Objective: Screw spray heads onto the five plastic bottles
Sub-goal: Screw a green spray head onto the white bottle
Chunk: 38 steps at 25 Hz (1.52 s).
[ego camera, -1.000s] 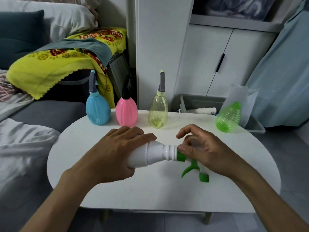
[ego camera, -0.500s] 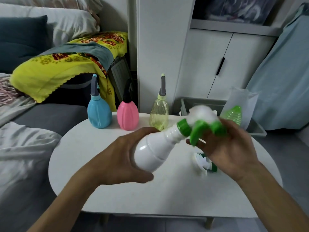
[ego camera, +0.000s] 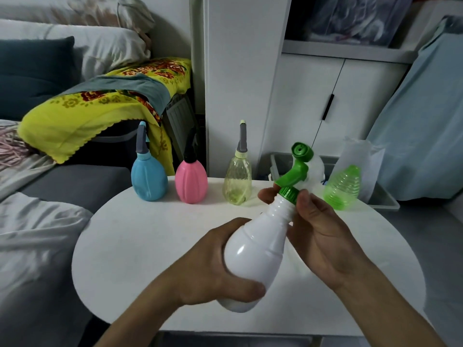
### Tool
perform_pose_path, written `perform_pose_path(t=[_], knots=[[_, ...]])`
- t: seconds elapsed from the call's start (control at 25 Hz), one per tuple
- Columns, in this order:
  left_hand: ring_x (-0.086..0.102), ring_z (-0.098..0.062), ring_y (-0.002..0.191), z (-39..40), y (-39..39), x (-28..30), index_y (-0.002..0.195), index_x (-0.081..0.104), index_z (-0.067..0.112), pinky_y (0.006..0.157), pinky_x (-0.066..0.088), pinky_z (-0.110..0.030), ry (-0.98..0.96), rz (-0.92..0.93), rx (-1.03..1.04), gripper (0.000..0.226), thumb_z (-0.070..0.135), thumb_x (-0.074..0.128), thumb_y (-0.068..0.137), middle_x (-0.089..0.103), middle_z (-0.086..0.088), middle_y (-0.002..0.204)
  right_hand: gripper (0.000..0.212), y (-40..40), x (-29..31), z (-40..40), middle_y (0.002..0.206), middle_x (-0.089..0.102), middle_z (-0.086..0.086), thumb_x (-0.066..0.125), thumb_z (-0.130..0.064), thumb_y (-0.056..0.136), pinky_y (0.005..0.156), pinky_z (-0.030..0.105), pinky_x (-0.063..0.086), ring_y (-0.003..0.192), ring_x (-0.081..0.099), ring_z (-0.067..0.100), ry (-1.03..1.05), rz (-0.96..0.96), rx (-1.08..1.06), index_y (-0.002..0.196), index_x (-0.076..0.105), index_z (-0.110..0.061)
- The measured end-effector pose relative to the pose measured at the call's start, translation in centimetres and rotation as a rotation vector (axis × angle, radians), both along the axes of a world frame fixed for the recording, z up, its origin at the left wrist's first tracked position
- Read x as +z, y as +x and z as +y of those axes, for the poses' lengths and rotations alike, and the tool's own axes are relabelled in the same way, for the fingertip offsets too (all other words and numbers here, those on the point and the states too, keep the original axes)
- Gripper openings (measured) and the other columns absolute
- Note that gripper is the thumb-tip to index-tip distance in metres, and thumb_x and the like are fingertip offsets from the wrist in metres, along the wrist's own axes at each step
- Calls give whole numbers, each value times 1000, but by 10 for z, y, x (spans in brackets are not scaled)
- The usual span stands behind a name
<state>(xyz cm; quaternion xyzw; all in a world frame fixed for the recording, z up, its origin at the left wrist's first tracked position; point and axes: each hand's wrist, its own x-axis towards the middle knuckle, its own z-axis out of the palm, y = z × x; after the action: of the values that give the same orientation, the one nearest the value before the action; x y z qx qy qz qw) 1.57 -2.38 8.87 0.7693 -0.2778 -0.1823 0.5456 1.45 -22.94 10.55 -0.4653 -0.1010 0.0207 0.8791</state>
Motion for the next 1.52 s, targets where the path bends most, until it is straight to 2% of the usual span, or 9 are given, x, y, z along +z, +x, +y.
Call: perform_pose_path(t=[0.2, 0.36, 0.44, 0.6, 0.72, 0.84, 0.96, 1.2, 1.52], knots=[[66, -5, 90, -21, -11, -9, 118, 46, 51, 69, 62, -30, 96, -127, 288, 78, 56, 86, 51, 63, 22, 105, 40, 0, -2, 1, 91, 75, 11, 89, -36, 63, 83, 34, 55, 91, 70, 25, -79, 0, -121, 93, 78, -12], [69, -15, 99, -26, -11, -4, 120, 62, 35, 83, 60, -37, -34, 107, -82, 63, 34, 87, 62, 72, 5, 109, 28, -8, 8, -3, 62, 59, 6, 86, -24, 68, 79, 39, 54, 63, 60, 22, 54, -43, 188, 75, 62, -9], [68, -17, 103, -24, -8, 0, 119, 64, 33, 84, 57, -30, -50, 185, -200, 58, 28, 84, 66, 72, 3, 111, 27, -10, 11, -6, 60, 59, 4, 83, -25, 72, 80, 39, 52, 63, 59, 21, 80, -59, 294, 71, 60, -10], [67, -19, 105, -19, -2, 1, 118, 65, 33, 90, 57, -36, -4, 216, -204, 58, 30, 83, 63, 72, 1, 112, 28, -11, 12, -5, 67, 64, 8, 85, -31, 67, 83, 41, 52, 72, 64, 25, 13, -24, 292, 65, 65, -12], [68, -21, 103, -17, -1, 4, 119, 65, 29, 90, 57, -43, 4, 161, -185, 60, 30, 82, 62, 72, -2, 111, 24, -12, 12, -1, 70, 69, 7, 86, -29, 62, 80, 40, 52, 70, 67, 23, 26, -19, 194, 70, 72, -11], [68, -19, 101, -15, 2, 6, 119, 64, 30, 88, 58, -45, 25, 101, -163, 62, 34, 83, 59, 71, 0, 109, 27, -13, 16, 5, 57, 59, 4, 85, -23, 59, 79, 38, 51, 63, 62, 22, 30, 15, 105, 56, 60, -15], [68, -16, 97, -16, -1, 7, 116, 64, 32, 84, 59, -42, 23, 45, -105, 63, 38, 83, 57, 71, 4, 107, 29, -15, 24, 12, 46, 47, 1, 65, -12, 71, 78, 39, 47, 53, 54, 18, -20, 45, -55, 47, 51, -16], [70, -16, 91, -27, -7, 2, 112, 64, 31, 78, 60, -44, -30, -34, 2, 61, 35, 84, 54, 72, 4, 101, 24, -15, 33, 17, 44, 37, 5, 58, -6, 68, 63, 31, 48, 49, 43, 20, -92, 44, -252, 47, 47, -12], [64, 1, 91, -40, -15, -12, 120, 40, 57, 72, 60, -28, 109, -249, 254, 85, 61, 86, 48, 59, 29, 109, 26, -5, 20, 6, 46, 43, 4, 70, -3, 65, 63, 33, 47, 52, 47, 20, -48, 46, -308, 53, 49, -11]])
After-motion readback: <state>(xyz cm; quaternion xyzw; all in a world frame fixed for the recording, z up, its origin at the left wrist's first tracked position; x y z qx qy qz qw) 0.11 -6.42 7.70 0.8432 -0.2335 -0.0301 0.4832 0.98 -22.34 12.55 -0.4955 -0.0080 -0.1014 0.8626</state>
